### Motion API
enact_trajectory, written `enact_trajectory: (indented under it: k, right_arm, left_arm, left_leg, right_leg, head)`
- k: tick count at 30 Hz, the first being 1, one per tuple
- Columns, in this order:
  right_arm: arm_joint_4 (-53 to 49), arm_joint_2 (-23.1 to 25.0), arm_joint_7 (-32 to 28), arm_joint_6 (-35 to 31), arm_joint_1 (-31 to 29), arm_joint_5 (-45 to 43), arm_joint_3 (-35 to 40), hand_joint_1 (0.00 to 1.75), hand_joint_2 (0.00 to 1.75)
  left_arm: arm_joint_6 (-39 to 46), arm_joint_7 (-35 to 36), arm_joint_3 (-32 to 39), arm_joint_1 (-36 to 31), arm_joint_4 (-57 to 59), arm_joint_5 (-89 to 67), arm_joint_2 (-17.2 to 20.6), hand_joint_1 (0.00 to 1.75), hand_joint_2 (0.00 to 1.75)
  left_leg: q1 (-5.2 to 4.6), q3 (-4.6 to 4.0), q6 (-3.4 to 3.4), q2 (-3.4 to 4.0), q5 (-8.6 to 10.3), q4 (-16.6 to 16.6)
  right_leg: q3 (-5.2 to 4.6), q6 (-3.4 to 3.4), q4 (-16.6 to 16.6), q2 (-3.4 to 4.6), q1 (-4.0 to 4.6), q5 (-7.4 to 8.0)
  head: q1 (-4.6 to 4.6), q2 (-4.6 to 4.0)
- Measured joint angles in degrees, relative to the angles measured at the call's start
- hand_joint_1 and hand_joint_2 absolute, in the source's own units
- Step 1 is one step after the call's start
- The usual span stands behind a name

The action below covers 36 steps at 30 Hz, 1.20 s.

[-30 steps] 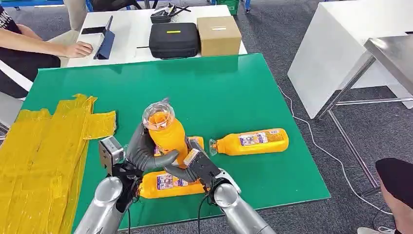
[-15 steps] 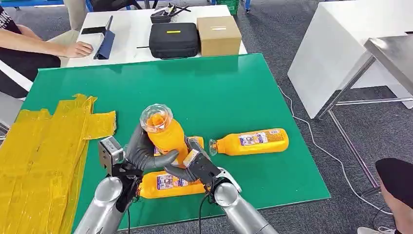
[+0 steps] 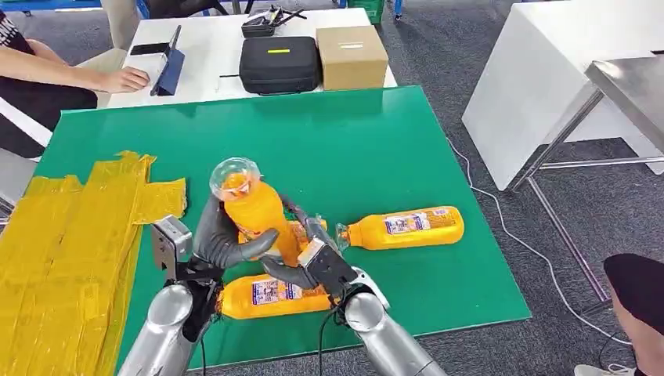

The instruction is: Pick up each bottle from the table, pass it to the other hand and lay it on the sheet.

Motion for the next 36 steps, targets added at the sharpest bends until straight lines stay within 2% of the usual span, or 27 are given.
enact_trajectory:
  k: [4, 7, 11, 18, 22, 25, 28, 32, 36]
  right_arm:
    - [-3.3, -0.6, -0.2, -2.2, 1.5, 0.2, 0.0, 0.0, 1.75]
    - [-5.8, -1.3, -0.2, -4.8, 2.4, 0.5, -0.3, 0.0, 1.75]
    - [-8.4, -2.1, -0.3, -6.3, 3.3, 0.3, -0.8, 0.0, 1.75]
    - [-11.8, -2.8, -0.6, -9.0, 5.8, 0.9, -2.2, 0.0, 1.75]
    - [-13.3, -2.8, -0.5, -9.4, 6.6, 1.6, -2.7, 0.0, 1.75]
    - [-13.9, -2.8, -0.4, -10.2, 6.9, 2.8, -3.1, 0.0, 1.75]
    - [-14.1, -2.8, -0.2, -10.9, 7.0, 3.9, -3.4, 0.0, 1.75]
    - [-14.1, -2.8, -0.2, -11.3, 7.0, 4.1, -3.5, 0.0, 1.75]
    - [-14.0, -2.8, -0.2, -11.3, 6.8, 4.2, -3.6, 0.0, 1.75]
  left_arm:
    - [4.6, -0.9, 2.2, 0.7, -1.0, -3.0, 0.2, 1.75, 1.75]
    - [14.9, -1.4, 4.0, 1.1, -2.8, -10.1, 0.2, 1.75, 1.75]
    - [20.0, -1.6, 6.2, 1.6, -4.4, -13.3, 0.3, 1.75, 1.75]
    - [36.3, -1.8, 10.1, 1.6, -5.5, -30.0, 0.7, 1.75, 1.75]
    - [39.2, -1.6, 11.3, 1.3, -5.5, -34.2, 1.0, 1.75, 1.75]
    - [44.3, 0.3, 12.2, 0.8, -5.4, -49.2, 1.0, 1.75, 1.75]
    - [44.7, 2.5, 13.6, -0.1, -5.1, -63.0, 0.4, 1.75, 1.75]
    - [44.9, 3.4, 15.6, -1.0, -4.5, -69.4, -0.6, 1.75, 1.75]
    - [44.9, 10.4, 16.9, -2.8, -1.1, -84.0, -0.3, 1.75, 1.75]
  left_leg:
    - [0.0, -0.02, 0.0, 0.01, 0.0, 0.0]
    - [0.0, -0.02, 0.0, 0.02, 0.0, 0.0]
    - [0.0, -0.02, 0.0, -0.02, 0.0, 0.0]
    - [0.0, -0.03, 0.0, -0.02, 0.0, 0.0]
    - [0.0, -0.02, 0.0, 0.01, 0.0, 0.0]
    - [-0.01, -0.02, -0.01, -0.01, 0.01, 0.0]
    - [-0.01, -0.02, 0.0, 0.01, 0.01, 0.0]
    - [-0.02, -0.01, 0.0, 0.04, 0.01, 0.0]
    - [-0.01, -0.04, 0.0, -0.03, 0.01, 0.0]
  right_leg:
    - [-0.03, 0.0, 0.0, 0.0, 0.0, 0.0]
    - [-0.03, 0.0, 0.0, 0.01, 0.0, 0.0]
    - [-0.02, 0.0, 0.0, 0.0, 0.0, 0.0]
    - [-0.04, 0.0, 0.0, -0.01, 0.0, 0.0]
    - [-0.04, 0.0, 0.0, 0.0, 0.0, 0.0]
    - [-0.04, 0.0, 0.0, 0.0, 0.0, 0.0]
    - [-0.03, 0.0, 0.0, 0.0, -0.01, 0.0]
    - [-0.04, 0.0, 0.0, 0.01, -0.01, 0.0]
    - [-0.04, 0.0, 0.0, -0.02, 0.0, 0.0]
  head:
    - [0.0, 0.0]
    - [0.0, 0.0]
    - [0.0, 0.0]
    - [0.0, 0.0]
    - [0.0, 0.0]
    - [0.0, 0.0]
    - [0.0, 0.02]
    - [0.02, 0.02]
    - [0.02, 0.0]
